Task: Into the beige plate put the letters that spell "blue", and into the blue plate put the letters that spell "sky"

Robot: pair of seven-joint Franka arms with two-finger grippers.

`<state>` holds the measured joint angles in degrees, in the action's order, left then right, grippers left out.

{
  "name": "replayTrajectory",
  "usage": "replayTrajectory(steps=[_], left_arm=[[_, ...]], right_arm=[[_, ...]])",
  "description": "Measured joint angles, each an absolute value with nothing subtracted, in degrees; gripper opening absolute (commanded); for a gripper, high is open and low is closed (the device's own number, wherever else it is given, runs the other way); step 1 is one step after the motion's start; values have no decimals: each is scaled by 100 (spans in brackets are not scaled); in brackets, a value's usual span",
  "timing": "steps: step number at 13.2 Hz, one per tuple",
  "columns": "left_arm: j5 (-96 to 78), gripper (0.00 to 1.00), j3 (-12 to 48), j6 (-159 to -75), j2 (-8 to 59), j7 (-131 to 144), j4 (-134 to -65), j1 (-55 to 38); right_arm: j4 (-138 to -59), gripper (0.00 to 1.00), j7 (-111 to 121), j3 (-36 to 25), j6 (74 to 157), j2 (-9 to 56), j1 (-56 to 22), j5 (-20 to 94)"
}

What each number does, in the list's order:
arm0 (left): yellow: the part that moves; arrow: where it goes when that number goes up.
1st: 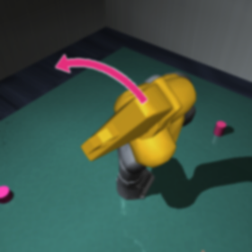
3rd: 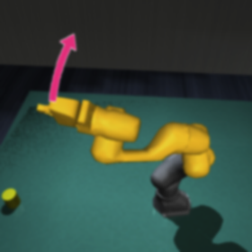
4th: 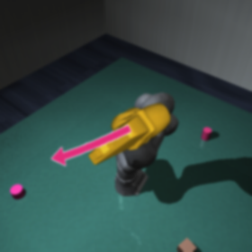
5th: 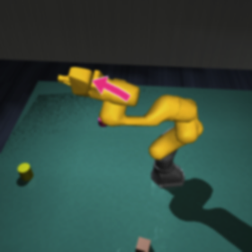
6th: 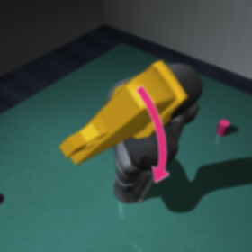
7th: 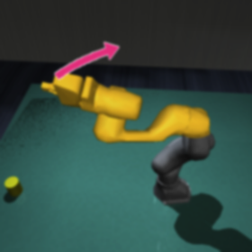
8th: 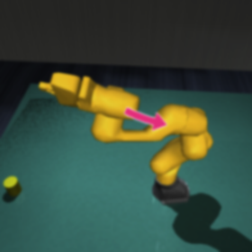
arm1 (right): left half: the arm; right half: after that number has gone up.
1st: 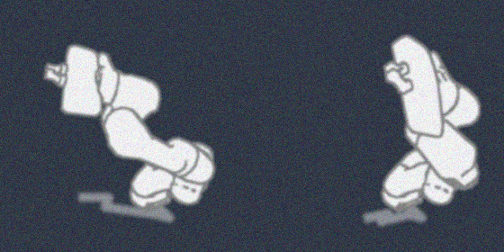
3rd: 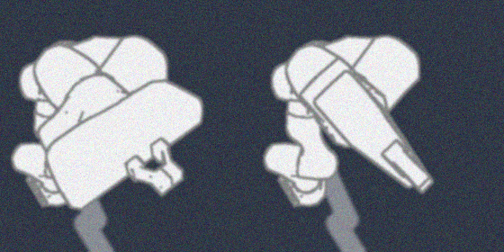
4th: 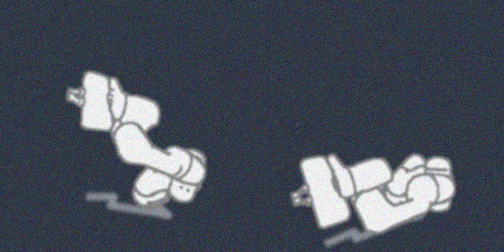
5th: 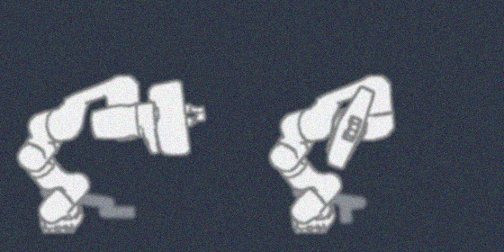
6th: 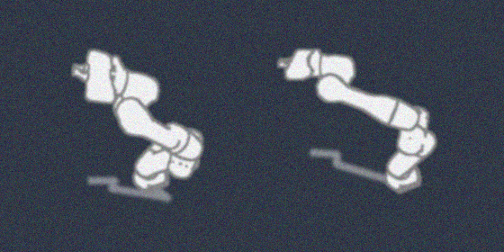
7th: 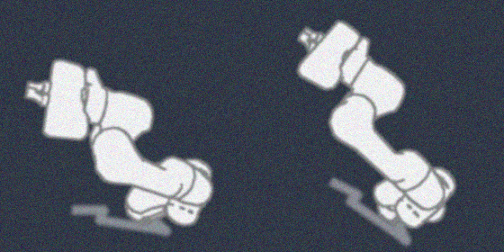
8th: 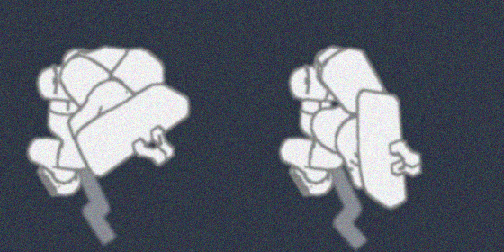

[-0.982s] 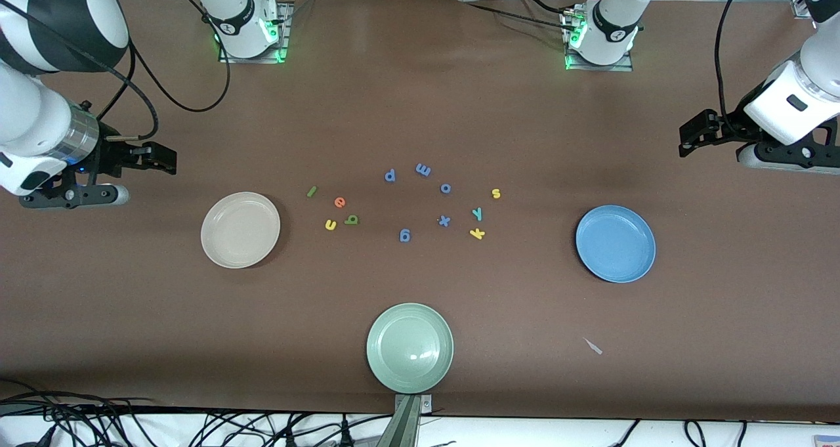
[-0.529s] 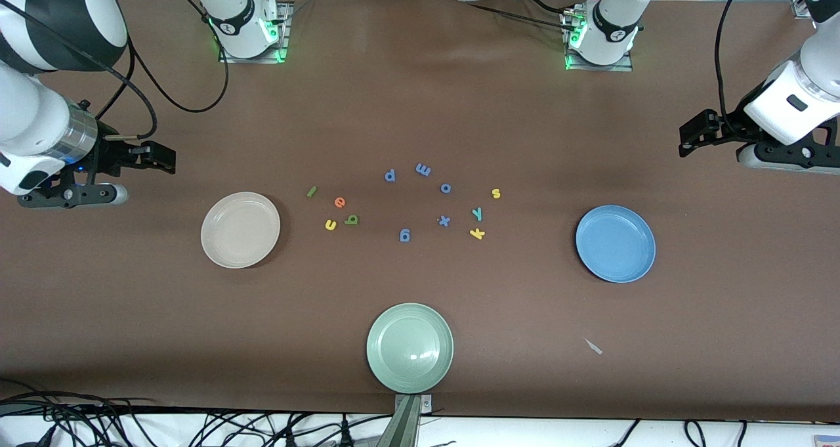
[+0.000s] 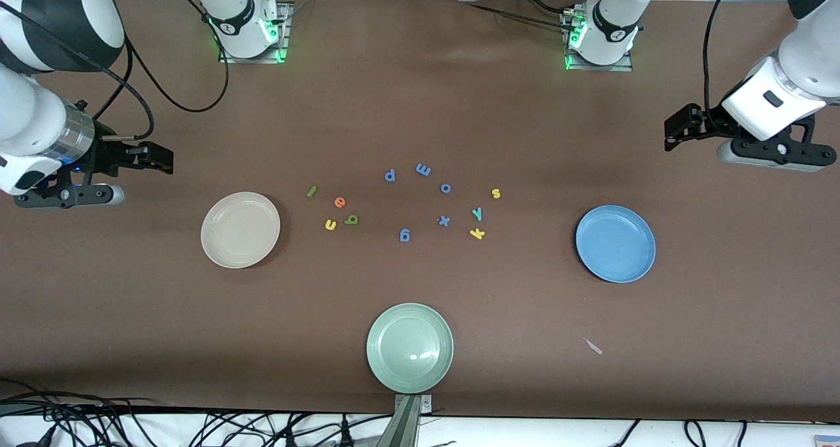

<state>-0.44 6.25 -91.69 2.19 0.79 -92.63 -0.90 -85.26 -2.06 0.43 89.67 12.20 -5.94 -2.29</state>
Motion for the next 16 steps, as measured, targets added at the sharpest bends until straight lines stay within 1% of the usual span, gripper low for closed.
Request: replayTrajectory(steps=[3, 5, 7, 8, 12, 16], left_arm=[[-44, 100, 710, -8849, 540, 63, -9279, -106], [-44, 100, 817, -8808, 786, 61, -9282, -183], [-44, 100, 856, -8817, 1109, 66, -9288, -459], [-44, 100, 862, -8934, 1323, 110, -9291, -643], [-43, 100, 875, -10026, 2242, 1074, -9275, -1203], [-43, 100, 891, -10683, 3127, 2425, -9304, -1983]], right_arm=[[-8526, 100, -206, 43, 8966, 1221, -594, -228], [-8526, 100, -206, 43, 8965, 1221, -594, -229], [-8526, 100, -206, 41, 8964, 1223, -586, -229], [-8526, 100, -206, 39, 8963, 1224, -576, -229], [-8526, 100, -206, 25, 8961, 1234, -544, -228], [-8511, 100, -206, -81, 8963, 1228, -536, -228]])
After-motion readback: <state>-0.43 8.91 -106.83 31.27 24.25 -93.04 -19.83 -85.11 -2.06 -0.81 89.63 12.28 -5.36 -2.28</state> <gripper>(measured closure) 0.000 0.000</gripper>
